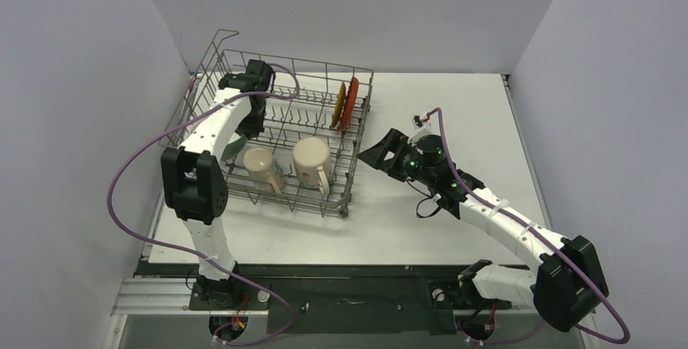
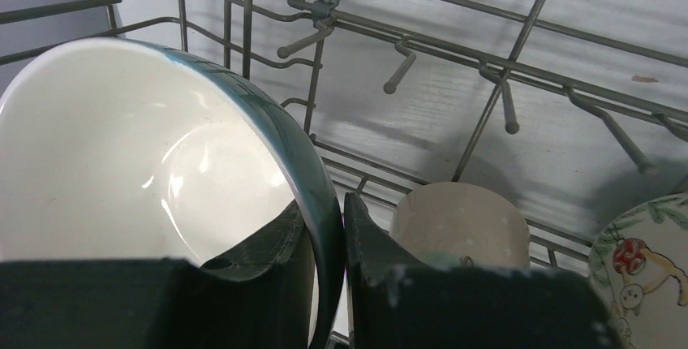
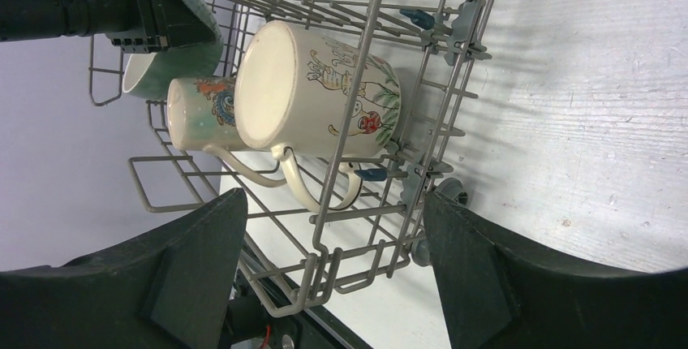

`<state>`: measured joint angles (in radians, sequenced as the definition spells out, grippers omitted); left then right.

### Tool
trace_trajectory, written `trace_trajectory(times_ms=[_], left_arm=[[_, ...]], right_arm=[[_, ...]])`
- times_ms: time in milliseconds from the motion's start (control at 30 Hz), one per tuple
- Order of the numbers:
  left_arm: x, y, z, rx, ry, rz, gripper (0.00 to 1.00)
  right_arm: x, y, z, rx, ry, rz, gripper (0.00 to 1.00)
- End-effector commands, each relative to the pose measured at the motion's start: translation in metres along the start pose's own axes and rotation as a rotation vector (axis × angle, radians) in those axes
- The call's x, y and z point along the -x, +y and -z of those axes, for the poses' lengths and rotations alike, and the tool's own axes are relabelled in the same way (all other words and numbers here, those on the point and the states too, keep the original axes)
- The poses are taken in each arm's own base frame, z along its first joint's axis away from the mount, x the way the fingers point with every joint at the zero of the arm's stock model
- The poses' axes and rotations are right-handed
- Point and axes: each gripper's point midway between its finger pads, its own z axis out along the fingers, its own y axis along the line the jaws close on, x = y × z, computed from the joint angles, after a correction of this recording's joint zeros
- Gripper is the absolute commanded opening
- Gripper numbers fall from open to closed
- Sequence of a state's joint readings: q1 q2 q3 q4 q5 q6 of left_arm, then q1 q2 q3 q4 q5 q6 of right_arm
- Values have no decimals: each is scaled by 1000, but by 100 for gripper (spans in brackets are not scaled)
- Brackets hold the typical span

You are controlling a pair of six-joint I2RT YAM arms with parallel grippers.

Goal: Load the mixed dishes into the dish rack

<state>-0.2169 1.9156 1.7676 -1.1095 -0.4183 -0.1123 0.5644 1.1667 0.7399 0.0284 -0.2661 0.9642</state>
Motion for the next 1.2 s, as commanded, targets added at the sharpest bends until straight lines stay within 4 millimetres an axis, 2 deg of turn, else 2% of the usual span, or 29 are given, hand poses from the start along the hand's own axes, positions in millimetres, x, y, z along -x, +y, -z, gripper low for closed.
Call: trace_trajectory(times_ms=[0, 133, 267, 333, 367, 400, 433, 467, 500, 533, 567, 600, 633, 667, 700, 733, 767, 800, 833, 867, 900, 933, 967, 1000, 1033, 1067, 1167], left_arm=[[37, 20, 50, -7, -165, 67, 0], [61, 14, 90, -142, -294, 127, 0], [86, 11, 141, -293, -461, 206, 0], [95, 0, 172, -443, -550, 236, 0], [94, -1, 187, -496, -584, 261, 0], [102, -9, 205, -588, -644, 260, 0], [97, -11, 219, -640, -669, 288, 0], [106, -17, 239, -725, -743, 285, 0], [100, -19, 249, -782, -758, 328, 0], [107, -23, 271, -879, -825, 349, 0], [98, -26, 277, -939, -825, 395, 0], [105, -26, 300, -1036, -913, 393, 0], [104, -27, 317, -1142, -958, 451, 0], [98, -32, 330, -1269, -931, 495, 0], [97, -30, 345, -1358, -1019, 493, 0], [90, -34, 358, -1488, -966, 536, 0], [87, -33, 369, -1569, -1035, 518, 0], [80, -34, 379, -1678, -972, 552, 0], [75, -33, 387, -1749, -1027, 525, 0], [70, -33, 394, -1844, -958, 564, 0], [63, -30, 401, -1909, -1011, 533, 0], [62, -30, 402, -1989, -934, 585, 0], [51, -25, 412, -2059, -991, 545, 0], [50, -24, 411, -2128, -932, 581, 0], [38, -18, 424, -2191, -991, 522, 0], [37, -17, 422, -2241, -944, 544, 0], [20, -10, 432, -2344, -971, 505, 0]], right_arm=[[12, 12, 3, 32, -50, 14, 75], [15, 14, 4, 30, -57, 13, 74], [15, 14, 4, 24, -56, 22, 74], [16, 17, 5, 32, -59, 38, 75], [16, 20, 5, 37, -61, 47, 75], [18, 25, 7, 48, -70, 66, 76], [20, 28, 9, 55, -80, 86, 77], [22, 34, 10, 65, -92, 99, 78], [24, 38, 12, 74, -99, 122, 78], [26, 46, 13, 90, -110, 144, 79], [30, 55, 16, 108, -123, 168, 79], [27, 62, 16, 120, -124, 184, 80], [30, 70, 17, 137, -134, 207, 80], [28, 78, 18, 154, -136, 219, 80], [29, 86, 19, 174, -142, 234, 80], [26, 97, 20, 204, -142, 246, 80], [27, 104, 21, 223, -148, 256, 80], [25, 114, 23, 262, -146, 264, 80], [24, 119, 24, 282, -149, 265, 80], [24, 129, 27, 325, -155, 267, 80], [23, 131, 28, 341, -156, 262, 80], [25, 138, 31, 376, -171, 260, 80], [24, 139, 32, 389, -173, 245, 81], [28, 148, 36, 429, -196, 238, 81], [27, 147, 36, 441, -195, 209, 81], [32, 158, 41, 496, -220, 195, 82], [40, 176, 51, 619, -250, 87, 89]])
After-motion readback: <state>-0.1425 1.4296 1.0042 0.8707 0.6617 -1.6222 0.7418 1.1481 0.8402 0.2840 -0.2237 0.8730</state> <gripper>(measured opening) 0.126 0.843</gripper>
